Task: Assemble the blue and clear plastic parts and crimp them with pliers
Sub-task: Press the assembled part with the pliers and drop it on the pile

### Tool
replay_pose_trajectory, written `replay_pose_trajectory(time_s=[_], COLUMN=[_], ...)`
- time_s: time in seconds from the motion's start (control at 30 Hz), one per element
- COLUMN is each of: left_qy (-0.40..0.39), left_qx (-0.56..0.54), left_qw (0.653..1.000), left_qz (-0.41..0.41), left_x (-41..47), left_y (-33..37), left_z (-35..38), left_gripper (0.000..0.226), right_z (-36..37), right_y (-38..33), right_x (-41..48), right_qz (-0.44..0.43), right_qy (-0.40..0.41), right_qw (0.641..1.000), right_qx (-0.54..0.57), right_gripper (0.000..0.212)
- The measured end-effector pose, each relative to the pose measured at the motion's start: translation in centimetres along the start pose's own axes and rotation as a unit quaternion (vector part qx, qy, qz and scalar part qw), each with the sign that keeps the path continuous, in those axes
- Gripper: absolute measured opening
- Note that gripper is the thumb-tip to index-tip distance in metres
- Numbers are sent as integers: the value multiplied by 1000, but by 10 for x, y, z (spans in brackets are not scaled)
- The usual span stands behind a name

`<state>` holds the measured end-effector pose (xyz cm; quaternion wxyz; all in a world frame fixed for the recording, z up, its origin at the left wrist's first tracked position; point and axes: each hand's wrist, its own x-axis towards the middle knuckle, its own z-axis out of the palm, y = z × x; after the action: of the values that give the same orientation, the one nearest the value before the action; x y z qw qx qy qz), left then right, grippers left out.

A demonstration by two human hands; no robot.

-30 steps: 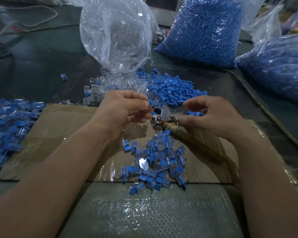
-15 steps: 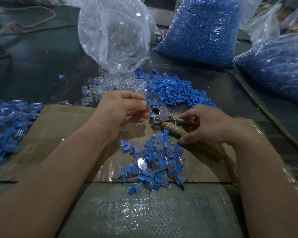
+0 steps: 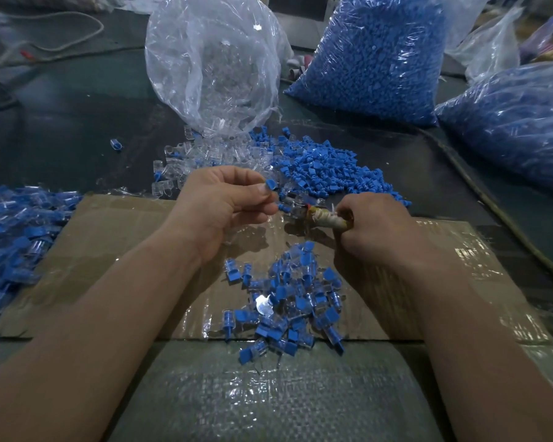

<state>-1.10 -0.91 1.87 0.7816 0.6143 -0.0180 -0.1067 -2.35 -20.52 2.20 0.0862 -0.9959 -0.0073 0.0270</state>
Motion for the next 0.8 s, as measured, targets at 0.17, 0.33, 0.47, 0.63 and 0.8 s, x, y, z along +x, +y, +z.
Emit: replay_pose_trajectory(time_s=[0.17,0.33,0.47,0.63,0.8], left_qy=[14,23,24,24,29], left_qx=[-29,-32,-21,-24,-6], left_qw=[999,999,998,997,996], left_qz=[6,21,46,69,88], left_x=[0,-1,-1,-1,-2], left_y=[0,-1,-3,-5,-5], left_z=[1,3,6,7,8], left_gripper=[12,12,13,10,14], right_z=[-4,-8,-7,-4,-3], right_y=[8,8,3,-3,-9], right_x=[-4,-8,-9,-11,-14], right_qz=[-9,-2,-24,-48,-62], right_qy=[61,120,131,108,94], right_qw=[998,989,983,983,982], right_qx=[15,85,128,140,154], right_gripper=[13,18,21,22,21])
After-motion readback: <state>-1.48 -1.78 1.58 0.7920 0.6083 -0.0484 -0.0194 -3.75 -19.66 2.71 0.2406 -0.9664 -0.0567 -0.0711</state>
